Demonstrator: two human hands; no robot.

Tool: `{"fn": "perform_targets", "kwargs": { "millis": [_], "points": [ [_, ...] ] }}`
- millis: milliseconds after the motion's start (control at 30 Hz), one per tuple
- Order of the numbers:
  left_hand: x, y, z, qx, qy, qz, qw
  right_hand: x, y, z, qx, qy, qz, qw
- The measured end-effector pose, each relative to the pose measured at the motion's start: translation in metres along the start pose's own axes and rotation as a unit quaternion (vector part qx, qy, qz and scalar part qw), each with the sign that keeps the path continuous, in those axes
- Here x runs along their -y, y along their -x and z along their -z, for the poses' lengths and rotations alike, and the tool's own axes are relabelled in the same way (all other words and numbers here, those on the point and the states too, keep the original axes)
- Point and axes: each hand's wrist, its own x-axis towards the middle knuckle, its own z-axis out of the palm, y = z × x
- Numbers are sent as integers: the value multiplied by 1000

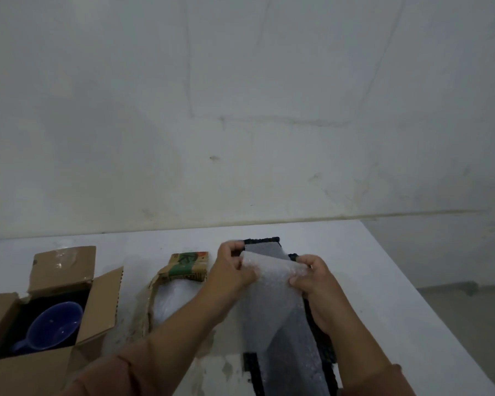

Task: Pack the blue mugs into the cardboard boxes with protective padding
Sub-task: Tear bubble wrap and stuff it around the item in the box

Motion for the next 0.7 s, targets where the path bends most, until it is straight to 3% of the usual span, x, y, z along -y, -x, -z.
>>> {"fn": "perform_targets", "kwargs": {
  "millis": [133,267,367,500,567,700],
  "points": [
    [-29,12,28,-4,-119,-84,989,32,6,-21,49,136,105,984],
    [-43,23,52,-46,-172,-143,974,58,10,-48,-29,289,179,940],
    [-49,26,71,-38,-128,-151,979,71,12,-64,-38,211,201,956],
    [-51,26,95,85,38,-69,993,84,16,-81,50,77,153,984],
    [-45,25,103,135,37,-45,989,86,16,-90,70,64,172,981],
    [-32,27,108,76,20,-23,997,83,17,-104,94,53,185,977]
  ]
}}
